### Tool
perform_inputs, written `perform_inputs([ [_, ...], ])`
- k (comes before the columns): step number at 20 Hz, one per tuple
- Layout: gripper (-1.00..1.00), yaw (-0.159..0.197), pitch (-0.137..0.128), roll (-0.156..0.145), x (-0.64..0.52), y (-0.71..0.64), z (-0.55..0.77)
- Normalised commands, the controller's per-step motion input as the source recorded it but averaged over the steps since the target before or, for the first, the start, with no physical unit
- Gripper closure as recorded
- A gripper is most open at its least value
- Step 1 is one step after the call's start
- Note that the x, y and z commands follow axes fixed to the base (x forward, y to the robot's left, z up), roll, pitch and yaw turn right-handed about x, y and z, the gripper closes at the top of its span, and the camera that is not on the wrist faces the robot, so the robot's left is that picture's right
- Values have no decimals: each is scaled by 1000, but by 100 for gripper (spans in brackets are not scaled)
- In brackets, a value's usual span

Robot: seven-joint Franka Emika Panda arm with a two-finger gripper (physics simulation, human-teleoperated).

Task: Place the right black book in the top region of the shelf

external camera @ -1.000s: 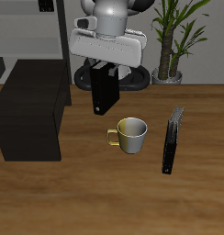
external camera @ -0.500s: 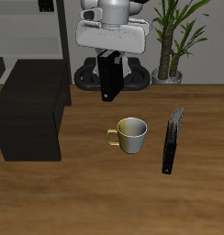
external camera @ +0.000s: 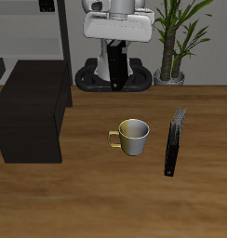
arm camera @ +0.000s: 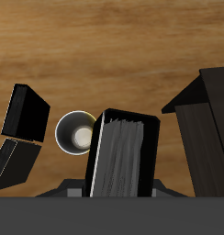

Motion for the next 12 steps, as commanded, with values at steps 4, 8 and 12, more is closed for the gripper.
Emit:
perform_inputs([
  [4, 100, 120, -30, -59, -75, 61, 59],
  [8, 100, 163, 34, -58, 87, 260, -146],
  [12, 100, 105, 65, -91, 168, 221, -196],
])
